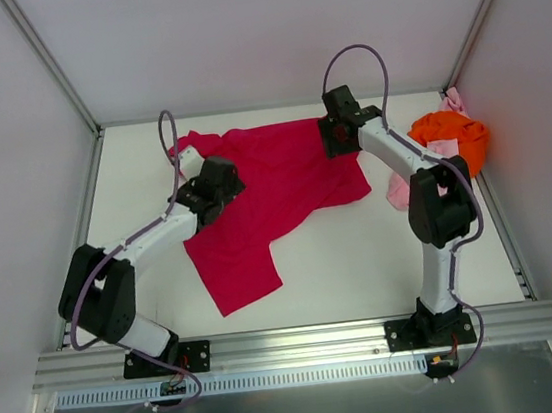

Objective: Fold and stack the t-shirts
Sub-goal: Flatten out the tshirt

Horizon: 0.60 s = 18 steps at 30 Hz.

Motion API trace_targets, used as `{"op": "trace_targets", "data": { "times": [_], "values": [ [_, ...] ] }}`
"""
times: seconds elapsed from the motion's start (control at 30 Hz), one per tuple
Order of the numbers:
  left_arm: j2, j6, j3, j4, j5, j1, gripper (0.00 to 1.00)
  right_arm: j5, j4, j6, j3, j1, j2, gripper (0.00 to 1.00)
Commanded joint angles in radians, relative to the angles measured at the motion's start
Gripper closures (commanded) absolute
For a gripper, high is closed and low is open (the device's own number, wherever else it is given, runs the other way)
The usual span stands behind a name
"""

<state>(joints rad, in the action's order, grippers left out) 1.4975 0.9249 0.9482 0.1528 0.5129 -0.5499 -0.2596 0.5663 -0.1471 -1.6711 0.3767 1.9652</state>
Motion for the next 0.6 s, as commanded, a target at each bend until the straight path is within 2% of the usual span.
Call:
{"op": "trace_targets", "data": {
  "times": [0.0,0.13,0.17,0.23,0.27,0.37,0.5,0.57],
  "values": [
    [0.093,-0.119,0.198,-0.038,-0.068,0.036,0.22,0.054,-0.043,-0.038,-0.126,-0.028,0.047,0.37],
    [0.301,-0.172,0.455,0.062,-0.115,0.111,0.21,0.075,0.047,-0.057,-0.388,-0.061,0.173,0.35],
    [0.338,-0.169,0.547,0.08,-0.134,0.129,0.21,0.077,0.066,-0.06,-0.427,-0.064,0.196,0.34],
    [0.436,-0.161,0.622,0.119,-0.218,0.162,0.21,0.1,0.096,-0.059,-0.52,-0.085,0.283,0.28],
    [0.472,-0.159,0.699,0.129,-0.237,0.186,0.21,0.114,0.146,-0.054,-0.644,-0.093,0.322,0.25],
    [0.594,-0.184,0.858,0.218,-0.226,0.215,0.21,0.154,0.227,-0.008,-0.847,-0.131,0.449,0.23],
    [0.641,-0.175,0.854,0.191,-0.292,0.266,0.23,0.339,0.179,0.07,-0.782,-0.182,0.477,0.21],
    [0.632,-0.198,0.833,0.163,-0.275,0.272,0.23,0.35,0.162,0.078,-0.748,-0.194,0.486,0.21]
  ]
}}
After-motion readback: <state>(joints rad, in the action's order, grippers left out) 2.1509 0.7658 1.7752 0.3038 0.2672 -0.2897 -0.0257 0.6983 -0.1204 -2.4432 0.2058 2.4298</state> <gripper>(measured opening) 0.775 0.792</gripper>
